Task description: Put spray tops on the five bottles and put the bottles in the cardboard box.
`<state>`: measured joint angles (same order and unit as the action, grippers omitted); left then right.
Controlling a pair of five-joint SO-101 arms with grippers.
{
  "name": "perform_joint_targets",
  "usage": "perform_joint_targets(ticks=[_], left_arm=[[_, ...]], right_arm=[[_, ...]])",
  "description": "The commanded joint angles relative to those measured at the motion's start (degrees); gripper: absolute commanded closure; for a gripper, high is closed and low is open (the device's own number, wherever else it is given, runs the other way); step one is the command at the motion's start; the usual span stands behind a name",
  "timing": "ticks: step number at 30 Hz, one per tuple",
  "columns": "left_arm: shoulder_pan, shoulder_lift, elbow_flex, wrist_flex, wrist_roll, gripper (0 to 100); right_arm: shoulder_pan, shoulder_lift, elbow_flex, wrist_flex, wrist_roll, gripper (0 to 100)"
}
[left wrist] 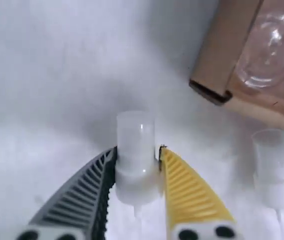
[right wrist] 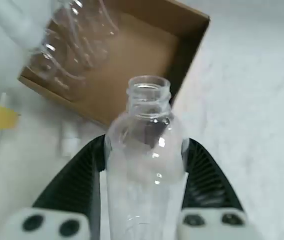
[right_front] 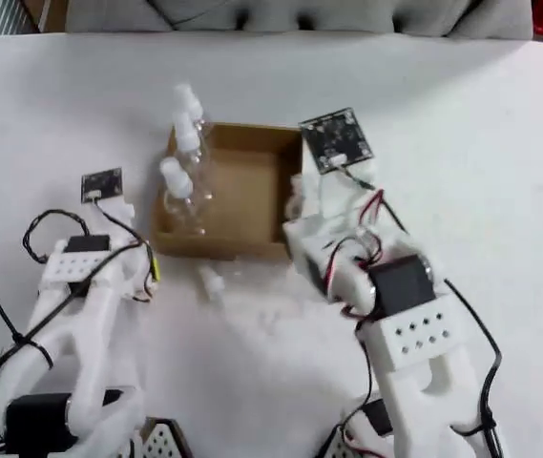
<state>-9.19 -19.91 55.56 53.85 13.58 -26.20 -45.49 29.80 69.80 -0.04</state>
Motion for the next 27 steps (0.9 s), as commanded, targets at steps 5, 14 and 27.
perform_joint_targets(ticks=[5,14,27], left_arm=[[-1.71,-2.33,-1.49,-1.93,-0.35,98],[-1.80,-2.42,-1.58,-3.08,-0.35,98],[-3.30,-2.42,-1.67,-3.25,-0.35,98]], right_arm=[[-7.52,-9.27,-3.25,-4.97,-4.22,98.2],[-10.86,-18.07,8.62,-17.36,-4.22,98.2],[-12.35,-26.15,25.58,-38.20,-4.13,98.3]])
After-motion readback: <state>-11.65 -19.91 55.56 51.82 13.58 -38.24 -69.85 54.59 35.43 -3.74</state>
